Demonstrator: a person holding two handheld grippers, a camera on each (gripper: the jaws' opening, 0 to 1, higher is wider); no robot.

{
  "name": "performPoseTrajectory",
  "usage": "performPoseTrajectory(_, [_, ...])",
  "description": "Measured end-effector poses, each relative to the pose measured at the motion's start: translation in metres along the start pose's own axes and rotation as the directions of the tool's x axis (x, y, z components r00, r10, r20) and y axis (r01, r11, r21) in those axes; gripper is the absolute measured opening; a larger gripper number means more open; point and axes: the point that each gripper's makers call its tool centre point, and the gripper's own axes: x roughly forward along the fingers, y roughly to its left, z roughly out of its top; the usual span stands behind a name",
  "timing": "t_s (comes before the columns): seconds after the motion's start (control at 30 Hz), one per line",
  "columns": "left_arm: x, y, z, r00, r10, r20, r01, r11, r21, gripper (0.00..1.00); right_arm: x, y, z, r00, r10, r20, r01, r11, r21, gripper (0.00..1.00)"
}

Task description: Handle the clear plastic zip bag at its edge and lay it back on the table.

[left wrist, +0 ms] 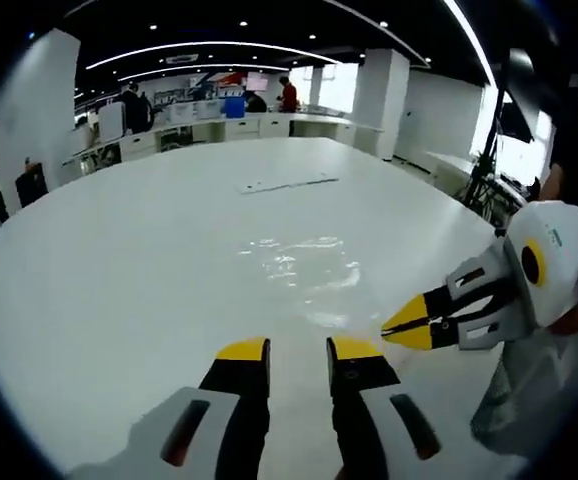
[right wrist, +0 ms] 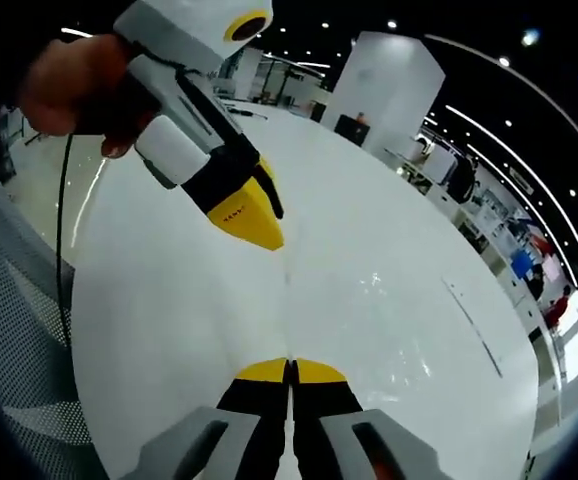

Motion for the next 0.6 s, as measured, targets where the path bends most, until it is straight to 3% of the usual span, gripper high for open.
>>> performPoseTrajectory(0.37, [-0.0043, 0.0015, 0.0055, 1.000, -0.011, -0.003, 0.011, 0.990, 0.140, 0.25, -0.0040, 0.0024, -0.0032, 1.000, 0.019, -0.010, -0.019, 0.999, -0.034, 0.00])
performPoseTrajectory(0.43, [-0.0054, -0.0019, 0.0052, 0.999, -0.025, -0.023, 0.029, 0.974, 0.224, 0.25, -0.0041, 0.0023, -0.0035, 1.000, 0.020, -0.011, -0.020, 0.999, -0.038, 0.00])
performPoseTrajectory(0.53, [-0.0040, -0.0034, 0.0064, 0.999, -0.039, -0.024, 0.044, 0.969, 0.242, 0.25, -0.0023, 0.0022, -0.0043, 1.000, 0.024, -0.013, -0.025, 0.999, -0.043, 0.00])
performPoseTrajectory(0.6, [-0.0022, -0.0062, 0.0072, 0.999, -0.043, -0.033, 0.051, 0.953, 0.298, 0.25, -0.0031, 0.0024, -0.0039, 1.000, 0.026, -0.013, -0.026, 0.999, -0.044, 0.00])
